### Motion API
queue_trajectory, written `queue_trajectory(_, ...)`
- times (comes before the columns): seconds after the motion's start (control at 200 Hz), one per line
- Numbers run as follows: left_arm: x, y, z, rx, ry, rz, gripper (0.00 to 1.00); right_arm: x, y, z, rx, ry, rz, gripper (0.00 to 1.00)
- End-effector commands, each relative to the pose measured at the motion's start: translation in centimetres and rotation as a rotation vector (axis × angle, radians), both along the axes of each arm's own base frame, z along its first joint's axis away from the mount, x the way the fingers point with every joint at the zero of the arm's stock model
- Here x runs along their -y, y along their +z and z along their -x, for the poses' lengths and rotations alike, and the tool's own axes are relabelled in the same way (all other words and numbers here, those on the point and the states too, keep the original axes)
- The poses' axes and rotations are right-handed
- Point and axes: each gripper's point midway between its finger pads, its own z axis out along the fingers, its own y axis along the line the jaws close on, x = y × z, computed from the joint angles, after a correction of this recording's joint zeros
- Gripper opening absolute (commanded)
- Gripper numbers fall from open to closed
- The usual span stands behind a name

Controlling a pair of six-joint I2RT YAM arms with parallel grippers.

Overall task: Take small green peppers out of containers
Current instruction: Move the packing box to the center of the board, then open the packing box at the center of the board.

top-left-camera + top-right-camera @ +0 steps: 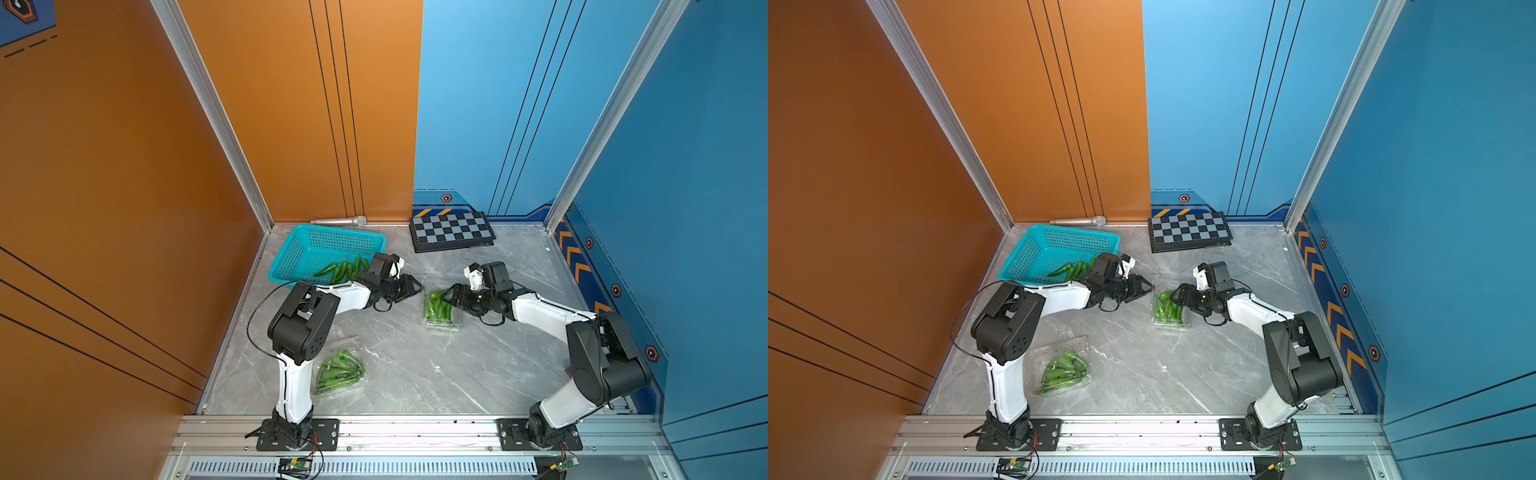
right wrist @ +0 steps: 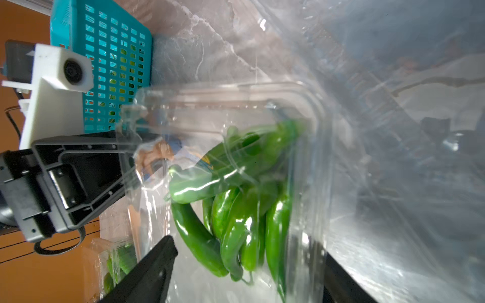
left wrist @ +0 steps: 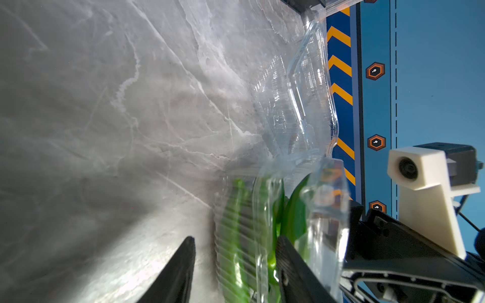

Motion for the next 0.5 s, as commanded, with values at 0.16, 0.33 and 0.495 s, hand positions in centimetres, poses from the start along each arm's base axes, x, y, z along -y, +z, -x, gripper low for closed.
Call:
queue_trajectory(0.16,2.7,-0.4,0.8,-0.010,-0.079,0.037,0.49,-1.4,0.5,-0.4,0.012,0.073,-0.021,0.77)
queue_trajectory(0.33,2.3,-0.4,0.9,-0.006,-0.066,0.027,0.38,-1.4,0.5,-0.5,0.005,0.071,-0.019,0.78)
queue_trajectory(0.495,1.3,0.0,0.6,-0.001,-0.026,0.017,0.21,-0.2,1.0,0.2,0.014,0.055,0.025,0.79)
